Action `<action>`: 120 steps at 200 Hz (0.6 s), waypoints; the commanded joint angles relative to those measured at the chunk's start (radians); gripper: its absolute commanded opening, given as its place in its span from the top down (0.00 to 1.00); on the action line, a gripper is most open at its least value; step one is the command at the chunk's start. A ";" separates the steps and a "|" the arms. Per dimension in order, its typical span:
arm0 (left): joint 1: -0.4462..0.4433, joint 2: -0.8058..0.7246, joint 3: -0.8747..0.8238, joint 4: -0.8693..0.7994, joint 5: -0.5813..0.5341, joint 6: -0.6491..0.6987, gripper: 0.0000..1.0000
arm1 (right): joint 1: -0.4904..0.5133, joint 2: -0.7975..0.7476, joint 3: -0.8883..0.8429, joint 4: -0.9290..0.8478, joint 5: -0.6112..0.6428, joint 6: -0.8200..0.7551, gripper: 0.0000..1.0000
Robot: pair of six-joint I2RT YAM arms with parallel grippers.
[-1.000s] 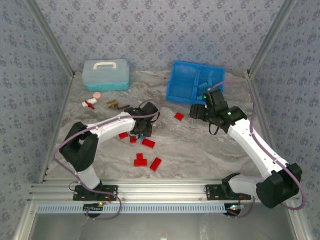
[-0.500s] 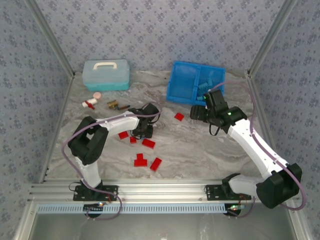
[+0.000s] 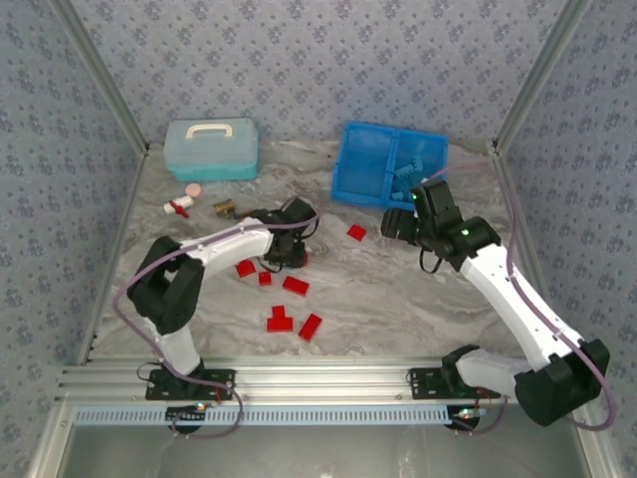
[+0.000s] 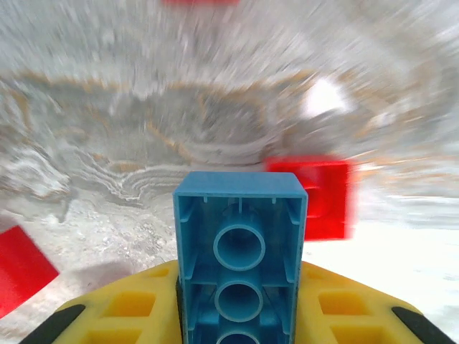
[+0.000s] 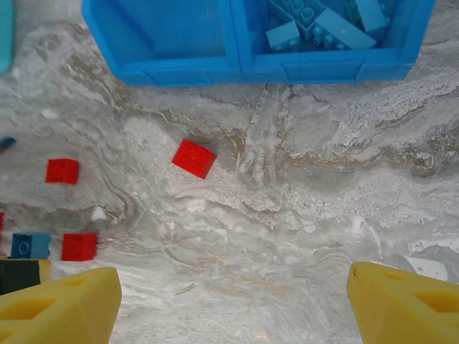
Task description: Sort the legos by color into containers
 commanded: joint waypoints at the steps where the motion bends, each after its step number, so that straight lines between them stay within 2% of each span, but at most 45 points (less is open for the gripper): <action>1: -0.057 -0.092 0.155 0.043 0.019 -0.002 0.75 | 0.004 -0.094 -0.017 -0.048 0.043 0.084 0.15; 30: -0.129 0.019 0.361 0.138 -0.014 0.000 0.75 | 0.006 -0.250 -0.065 -0.108 0.128 0.175 0.15; 63: -0.169 0.291 0.719 0.182 -0.045 0.007 0.77 | 0.013 -0.427 -0.135 -0.211 0.233 0.268 0.13; 89: -0.190 0.511 1.024 0.177 -0.053 0.045 0.78 | 0.013 -0.535 -0.171 -0.270 0.241 0.284 0.10; 120: -0.203 0.755 1.348 0.224 -0.014 0.108 0.79 | 0.015 -0.575 -0.172 -0.310 0.225 0.286 0.07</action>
